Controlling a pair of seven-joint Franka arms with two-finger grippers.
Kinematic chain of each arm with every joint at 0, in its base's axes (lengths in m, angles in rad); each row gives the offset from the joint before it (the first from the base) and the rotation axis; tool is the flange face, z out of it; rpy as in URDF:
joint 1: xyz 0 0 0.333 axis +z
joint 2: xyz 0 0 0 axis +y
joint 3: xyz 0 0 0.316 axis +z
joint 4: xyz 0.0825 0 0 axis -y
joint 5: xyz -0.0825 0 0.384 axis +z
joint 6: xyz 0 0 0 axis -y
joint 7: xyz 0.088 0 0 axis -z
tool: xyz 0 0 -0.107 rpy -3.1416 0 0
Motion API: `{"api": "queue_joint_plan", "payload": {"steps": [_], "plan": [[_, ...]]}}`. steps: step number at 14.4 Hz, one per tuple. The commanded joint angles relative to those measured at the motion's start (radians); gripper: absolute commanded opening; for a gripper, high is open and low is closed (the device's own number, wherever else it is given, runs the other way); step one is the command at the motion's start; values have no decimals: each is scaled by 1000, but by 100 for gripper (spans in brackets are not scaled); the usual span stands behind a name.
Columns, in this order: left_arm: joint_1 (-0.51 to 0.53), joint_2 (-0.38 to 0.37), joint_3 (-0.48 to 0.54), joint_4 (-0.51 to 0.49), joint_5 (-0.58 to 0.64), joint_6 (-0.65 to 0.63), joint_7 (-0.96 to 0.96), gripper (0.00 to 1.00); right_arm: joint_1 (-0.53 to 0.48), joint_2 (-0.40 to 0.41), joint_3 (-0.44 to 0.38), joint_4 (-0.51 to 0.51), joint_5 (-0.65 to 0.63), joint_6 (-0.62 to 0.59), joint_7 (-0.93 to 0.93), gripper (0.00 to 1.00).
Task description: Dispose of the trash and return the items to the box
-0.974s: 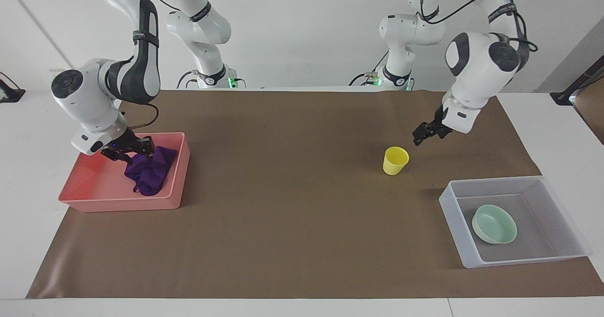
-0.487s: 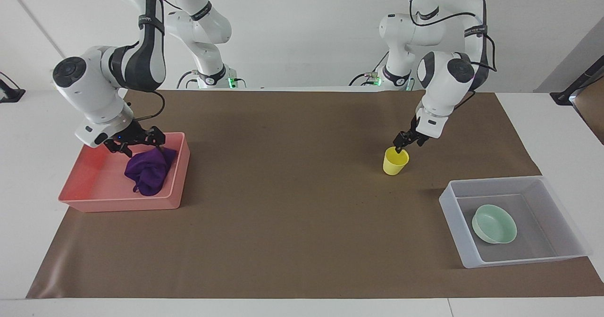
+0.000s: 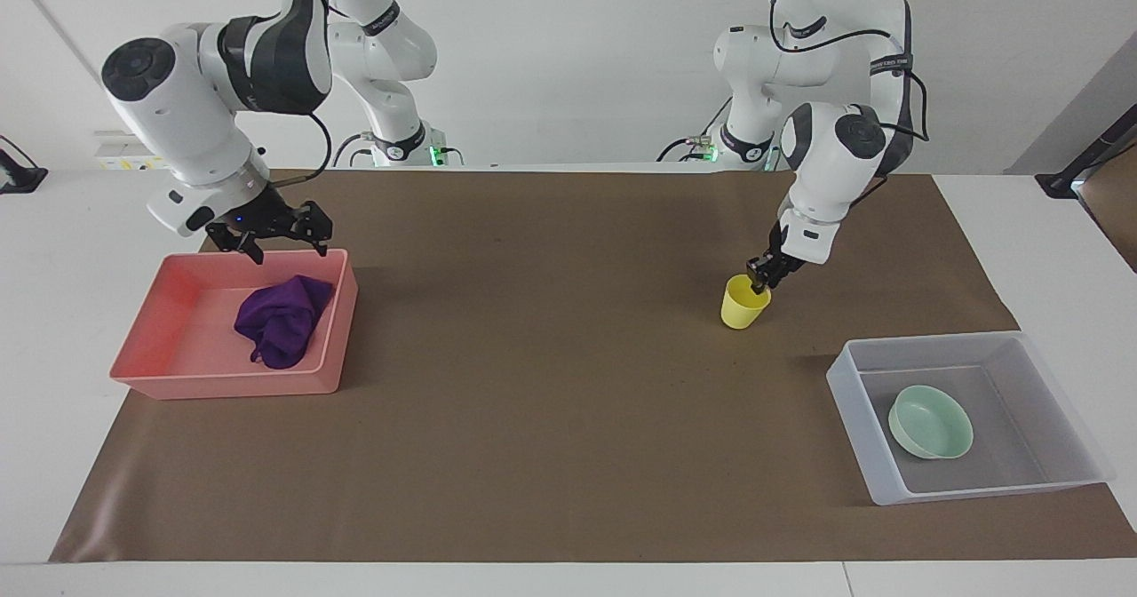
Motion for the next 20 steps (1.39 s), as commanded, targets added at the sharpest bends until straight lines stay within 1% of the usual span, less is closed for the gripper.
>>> {"api": "queue_joint_plan", "payload": {"steps": [1,2,3,5,6,7,9,10,11,12,13,14,15,16,19,20], "plan": [[-19,-1,12,2,9,18,-29,0,-1,1,1,89,0,-115,18,100],[-19,10,14,43,11,9,-43,0,-1,1,0,115,-9,-156,18,100],[-19,13,14,91,9,-28,-69,0,-4,-2,-2,135,-10,-196,16,99],[3,13,18,253,9,-179,-75,0,-9,-33,-2,147,-15,-220,16,100],[39,28,24,357,9,-256,-63,0,-12,-42,-2,141,-15,-223,16,100],[96,76,21,442,9,-293,-61,0,-12,-44,0,140,-15,-221,16,100],[225,186,24,650,20,-349,-11,0,-4,-39,0,155,-13,-223,12,100],[274,262,21,757,84,-381,21,0,-3,-41,0,159,-13,-229,10,100],[294,332,18,831,136,-370,28,0,-4,-41,0,159,-9,-236,9,100],[313,385,24,852,144,-351,31,0,-6,-41,0,159,-6,-237,9,100],[345,421,21,847,138,-273,38,0,-4,-41,0,163,-10,-238,9,100],[354,449,20,819,125,-195,54,0,-4,-41,0,164,-12,-238,10,100],[353,485,20,808,121,-154,58,0,-4,-42,-2,164,-12,-241,10,100],[353,511,20,803,121,-149,68,0,-4,-42,0,164,-10,-244,9,100],[354,524,21,775,120,-142,112,0,-1,-44,1,193,3,-246,15,100],[354,524,21,768,120,-140,158,0,3,-47,-2,195,3,-246,15,100]]}}
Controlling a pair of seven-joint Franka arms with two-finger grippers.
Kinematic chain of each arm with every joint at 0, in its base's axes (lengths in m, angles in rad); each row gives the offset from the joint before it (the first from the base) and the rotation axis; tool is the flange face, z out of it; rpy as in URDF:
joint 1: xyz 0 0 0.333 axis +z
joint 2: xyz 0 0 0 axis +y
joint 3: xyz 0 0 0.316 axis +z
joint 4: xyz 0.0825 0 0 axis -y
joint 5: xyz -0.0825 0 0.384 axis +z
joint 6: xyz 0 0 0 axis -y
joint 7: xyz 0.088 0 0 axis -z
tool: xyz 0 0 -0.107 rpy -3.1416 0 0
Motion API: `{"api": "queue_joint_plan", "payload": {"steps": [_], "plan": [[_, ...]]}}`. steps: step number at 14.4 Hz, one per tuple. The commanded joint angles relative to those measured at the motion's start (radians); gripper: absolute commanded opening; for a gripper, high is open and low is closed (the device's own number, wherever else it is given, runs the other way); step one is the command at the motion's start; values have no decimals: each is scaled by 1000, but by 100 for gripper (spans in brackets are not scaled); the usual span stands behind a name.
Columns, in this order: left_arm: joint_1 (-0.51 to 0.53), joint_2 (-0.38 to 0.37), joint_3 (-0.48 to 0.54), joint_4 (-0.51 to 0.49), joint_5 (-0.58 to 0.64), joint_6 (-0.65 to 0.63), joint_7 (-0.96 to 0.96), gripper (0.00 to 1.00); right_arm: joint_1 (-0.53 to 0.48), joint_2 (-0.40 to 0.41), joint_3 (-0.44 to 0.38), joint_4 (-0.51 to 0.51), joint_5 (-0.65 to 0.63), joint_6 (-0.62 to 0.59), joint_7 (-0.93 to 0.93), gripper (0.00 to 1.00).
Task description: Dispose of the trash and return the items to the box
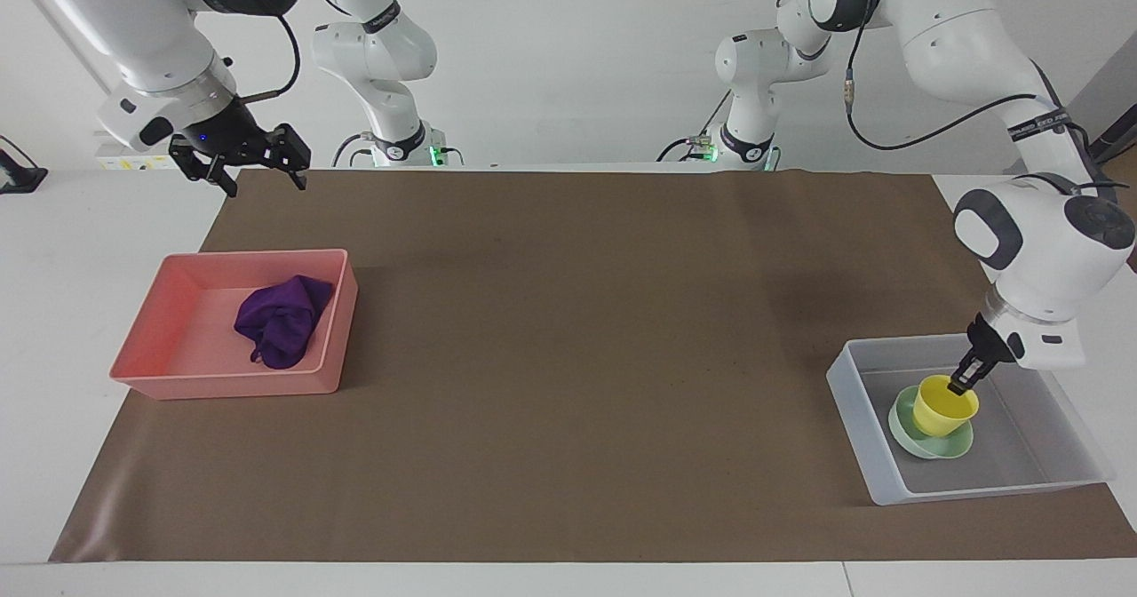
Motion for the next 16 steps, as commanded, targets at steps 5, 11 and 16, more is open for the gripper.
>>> {"api": "queue_joint_plan", "payload": {"steps": [5,11,16], "plan": [[3,-39,-2,7,-7,-31,158,97,103,-19,-68,37,4,-51,14,100],[-47,-302,-9,-69,-5,-294,241,99,217,-23,-154,25,7,-51,34,100],[-110,-542,-15,-162,-7,-461,348,100,224,-26,-154,-21,8,-39,31,100]]}}
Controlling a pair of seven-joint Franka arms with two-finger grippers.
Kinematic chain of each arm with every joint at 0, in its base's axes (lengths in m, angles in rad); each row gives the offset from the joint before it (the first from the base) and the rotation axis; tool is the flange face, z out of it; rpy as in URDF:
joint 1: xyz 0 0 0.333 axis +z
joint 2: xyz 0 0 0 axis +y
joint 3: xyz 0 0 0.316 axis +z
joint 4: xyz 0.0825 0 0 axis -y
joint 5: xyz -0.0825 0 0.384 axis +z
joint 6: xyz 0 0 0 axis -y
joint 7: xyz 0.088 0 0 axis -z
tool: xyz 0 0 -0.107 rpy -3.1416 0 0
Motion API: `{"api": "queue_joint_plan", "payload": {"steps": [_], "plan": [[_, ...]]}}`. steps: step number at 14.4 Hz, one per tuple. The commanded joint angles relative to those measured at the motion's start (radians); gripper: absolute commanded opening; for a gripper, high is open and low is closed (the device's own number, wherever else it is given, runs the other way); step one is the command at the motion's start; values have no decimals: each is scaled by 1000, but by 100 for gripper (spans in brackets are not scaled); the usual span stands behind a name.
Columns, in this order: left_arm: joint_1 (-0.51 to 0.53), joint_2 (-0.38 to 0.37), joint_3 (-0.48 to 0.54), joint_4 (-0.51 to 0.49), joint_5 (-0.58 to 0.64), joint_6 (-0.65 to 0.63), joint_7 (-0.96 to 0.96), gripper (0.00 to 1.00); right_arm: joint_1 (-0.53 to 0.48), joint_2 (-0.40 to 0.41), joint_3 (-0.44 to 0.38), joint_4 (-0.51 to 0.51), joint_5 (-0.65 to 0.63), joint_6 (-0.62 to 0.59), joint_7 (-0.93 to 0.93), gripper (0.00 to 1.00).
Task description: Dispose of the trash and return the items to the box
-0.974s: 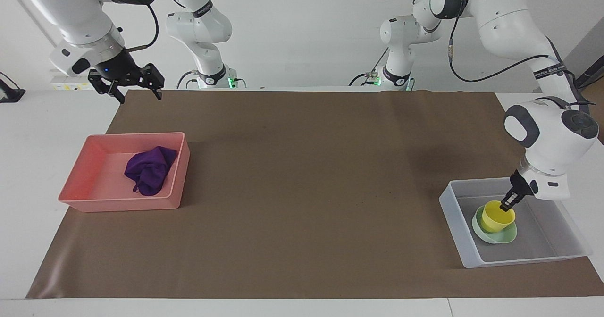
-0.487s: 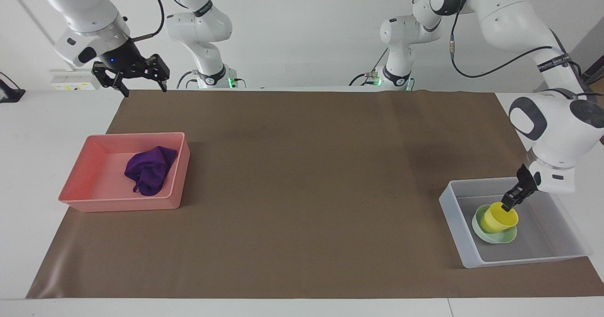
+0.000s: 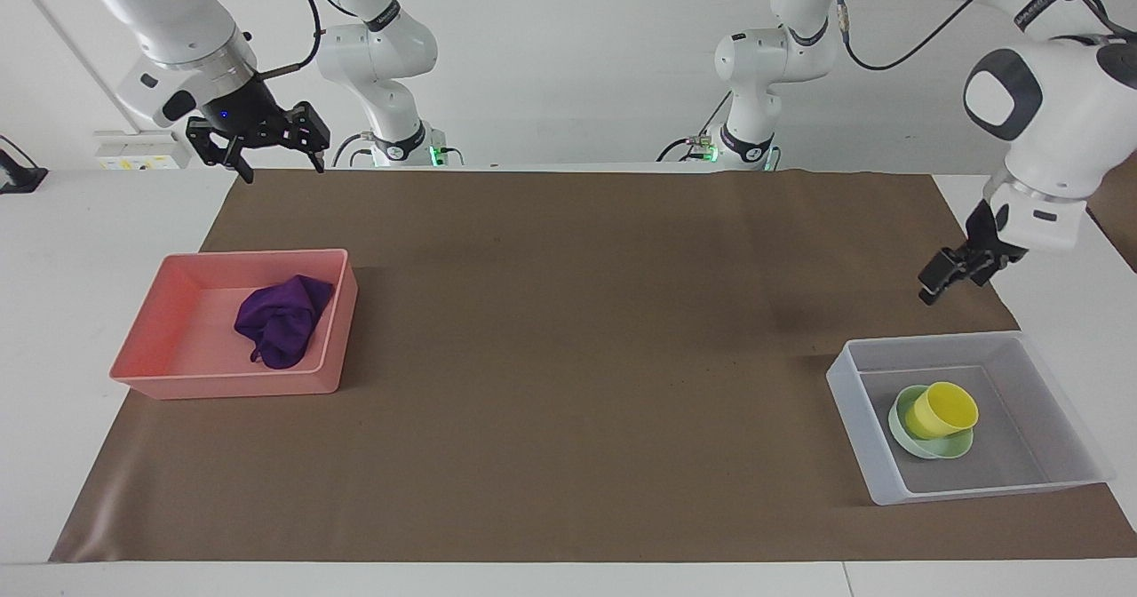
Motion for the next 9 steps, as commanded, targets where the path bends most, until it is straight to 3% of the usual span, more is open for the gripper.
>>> {"api": "queue_joint_plan", "payload": {"steps": [1,4,9], "plan": [[-28,-54,-1,50,-4,-145,78,100,19,-19,-10,-47,8,8,15,100],[-55,12,-3,215,-3,-327,159,100,14,-19,-10,-47,8,16,15,100],[-60,-35,-3,148,-4,-300,161,100,19,-21,-7,-46,6,6,15,100]]}}
